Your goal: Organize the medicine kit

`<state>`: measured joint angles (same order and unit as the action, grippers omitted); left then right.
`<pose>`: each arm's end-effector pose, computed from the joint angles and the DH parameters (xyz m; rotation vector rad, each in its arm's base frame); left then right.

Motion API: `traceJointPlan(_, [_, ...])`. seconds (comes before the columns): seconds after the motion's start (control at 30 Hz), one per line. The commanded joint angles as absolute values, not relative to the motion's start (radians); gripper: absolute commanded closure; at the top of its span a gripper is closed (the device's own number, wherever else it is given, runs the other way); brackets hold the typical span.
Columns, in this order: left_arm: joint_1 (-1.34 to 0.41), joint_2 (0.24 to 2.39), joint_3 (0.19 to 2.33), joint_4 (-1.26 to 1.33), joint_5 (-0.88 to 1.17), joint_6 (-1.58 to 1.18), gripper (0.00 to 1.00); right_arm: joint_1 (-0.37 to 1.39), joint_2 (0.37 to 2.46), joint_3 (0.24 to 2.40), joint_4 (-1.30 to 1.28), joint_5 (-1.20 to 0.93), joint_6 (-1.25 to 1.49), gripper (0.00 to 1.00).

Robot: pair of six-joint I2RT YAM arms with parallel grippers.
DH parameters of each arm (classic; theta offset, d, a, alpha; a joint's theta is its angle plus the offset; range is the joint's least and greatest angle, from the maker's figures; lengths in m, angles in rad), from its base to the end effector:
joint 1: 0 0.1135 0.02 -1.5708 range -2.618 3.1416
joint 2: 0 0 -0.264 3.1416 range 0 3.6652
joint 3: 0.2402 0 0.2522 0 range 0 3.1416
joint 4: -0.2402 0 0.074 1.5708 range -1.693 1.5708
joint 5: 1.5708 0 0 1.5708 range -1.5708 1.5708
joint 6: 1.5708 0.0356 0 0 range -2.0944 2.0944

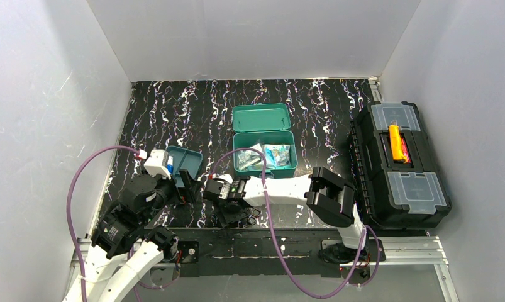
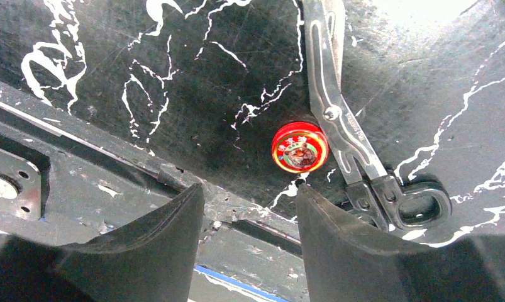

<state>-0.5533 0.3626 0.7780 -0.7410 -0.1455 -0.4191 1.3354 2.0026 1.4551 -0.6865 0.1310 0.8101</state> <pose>0.0679 -0.0358 0.3260 0.0286 1.9269 -0.5215 0.0994 0.3947 0.1738 -0.7087 2.7582 0.3361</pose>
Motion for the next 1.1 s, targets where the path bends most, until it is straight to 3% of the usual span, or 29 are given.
traceJointPlan(0.0, [-0.552,0.370,0.768,-0.730,-0.140,-0.409,0.02,1.325,1.998,1.454,-0.710,0.168,0.838,0.38])
traceJointPlan(0.63, [-0.552,0.384,0.767,-0.724,-0.135,-0.403,0.02,1.273,2.066,1.507,-0.701,0.172,0.810,0.37])
traceJointPlan(1.07, [-0.552,0.389,0.767,-0.723,-0.133,-0.402,0.02,1.273,2.097,1.514,-0.716,0.192,0.808,0.44])
